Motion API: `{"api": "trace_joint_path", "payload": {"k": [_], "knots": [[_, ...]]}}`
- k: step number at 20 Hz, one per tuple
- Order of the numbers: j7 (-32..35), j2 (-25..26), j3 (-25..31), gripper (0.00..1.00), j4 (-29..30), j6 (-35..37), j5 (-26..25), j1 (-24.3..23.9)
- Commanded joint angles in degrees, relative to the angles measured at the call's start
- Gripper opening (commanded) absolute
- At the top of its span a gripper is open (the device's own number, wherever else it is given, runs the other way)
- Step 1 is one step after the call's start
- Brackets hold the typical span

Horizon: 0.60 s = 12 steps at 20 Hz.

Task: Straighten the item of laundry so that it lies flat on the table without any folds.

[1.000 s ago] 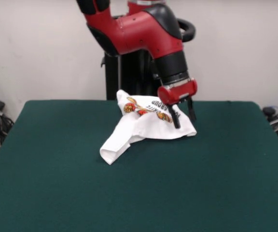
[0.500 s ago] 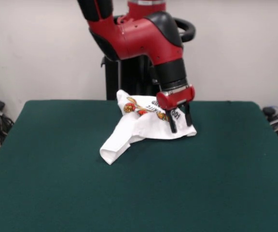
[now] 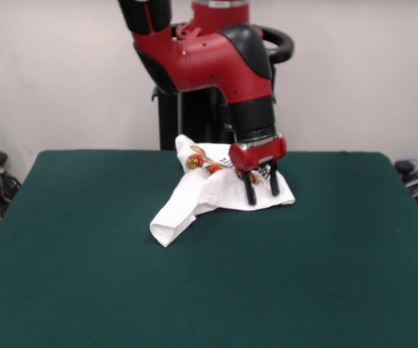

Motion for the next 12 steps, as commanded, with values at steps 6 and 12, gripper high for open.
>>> {"api": "trace_joint_path", "payload": {"k": [6,12], "knots": [[11.2,4.3,0.4,1.00,-10.4,3.1,3.1,0.0],[10.4,5.2,0.9,1.00,-11.4,6.3,3.1,-0.1]]}}
